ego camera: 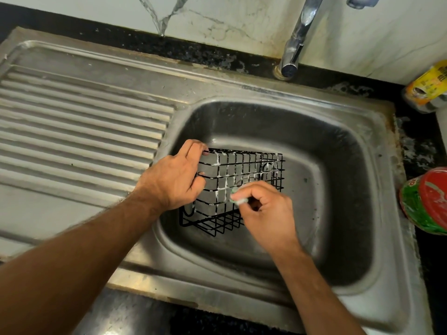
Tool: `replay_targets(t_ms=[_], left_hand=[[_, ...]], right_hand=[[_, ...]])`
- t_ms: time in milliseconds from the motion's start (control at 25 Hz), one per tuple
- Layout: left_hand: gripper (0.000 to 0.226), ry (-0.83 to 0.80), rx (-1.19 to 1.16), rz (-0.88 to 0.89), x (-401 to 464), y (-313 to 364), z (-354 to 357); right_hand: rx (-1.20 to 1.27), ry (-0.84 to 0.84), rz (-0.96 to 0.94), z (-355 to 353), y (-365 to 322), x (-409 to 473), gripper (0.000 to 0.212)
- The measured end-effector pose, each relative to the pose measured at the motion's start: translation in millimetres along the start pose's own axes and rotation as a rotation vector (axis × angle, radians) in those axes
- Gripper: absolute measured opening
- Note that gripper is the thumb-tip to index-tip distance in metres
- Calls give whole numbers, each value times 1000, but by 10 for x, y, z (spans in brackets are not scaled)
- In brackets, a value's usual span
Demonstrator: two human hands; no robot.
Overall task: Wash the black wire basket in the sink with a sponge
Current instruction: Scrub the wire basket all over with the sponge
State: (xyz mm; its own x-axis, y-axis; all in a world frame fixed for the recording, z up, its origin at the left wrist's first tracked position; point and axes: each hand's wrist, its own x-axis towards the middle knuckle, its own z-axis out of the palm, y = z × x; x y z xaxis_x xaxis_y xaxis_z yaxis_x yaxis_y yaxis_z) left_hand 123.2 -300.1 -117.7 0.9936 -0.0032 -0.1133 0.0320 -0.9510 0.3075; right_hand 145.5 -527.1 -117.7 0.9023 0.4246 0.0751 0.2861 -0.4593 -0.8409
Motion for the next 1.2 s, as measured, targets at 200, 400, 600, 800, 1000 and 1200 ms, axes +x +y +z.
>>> replay_targets(t_ms=[200, 400, 600, 800, 1000, 1200], left_hand=[[64, -17, 25, -24, -2, 28, -32], [60, -17, 21, -21, -2, 25, -34], [59, -15, 7, -3, 0, 2, -21], [59, -4, -2, -14, -4, 7, -25], [62, 2, -2, -7, 0, 13, -21], [64, 13, -1, -2, -5, 19, -28]], right_hand=[[-10, -97, -156, 62, -155, 5, 13], [-278, -212, 8, -185, 259, 181, 15], [-319, -133, 411, -483, 629, 423, 20], [-88, -134, 327, -136, 170, 181, 5], [-168, -217, 129, -179, 233, 171, 8], [-412, -121, 423, -605, 933, 586, 14]])
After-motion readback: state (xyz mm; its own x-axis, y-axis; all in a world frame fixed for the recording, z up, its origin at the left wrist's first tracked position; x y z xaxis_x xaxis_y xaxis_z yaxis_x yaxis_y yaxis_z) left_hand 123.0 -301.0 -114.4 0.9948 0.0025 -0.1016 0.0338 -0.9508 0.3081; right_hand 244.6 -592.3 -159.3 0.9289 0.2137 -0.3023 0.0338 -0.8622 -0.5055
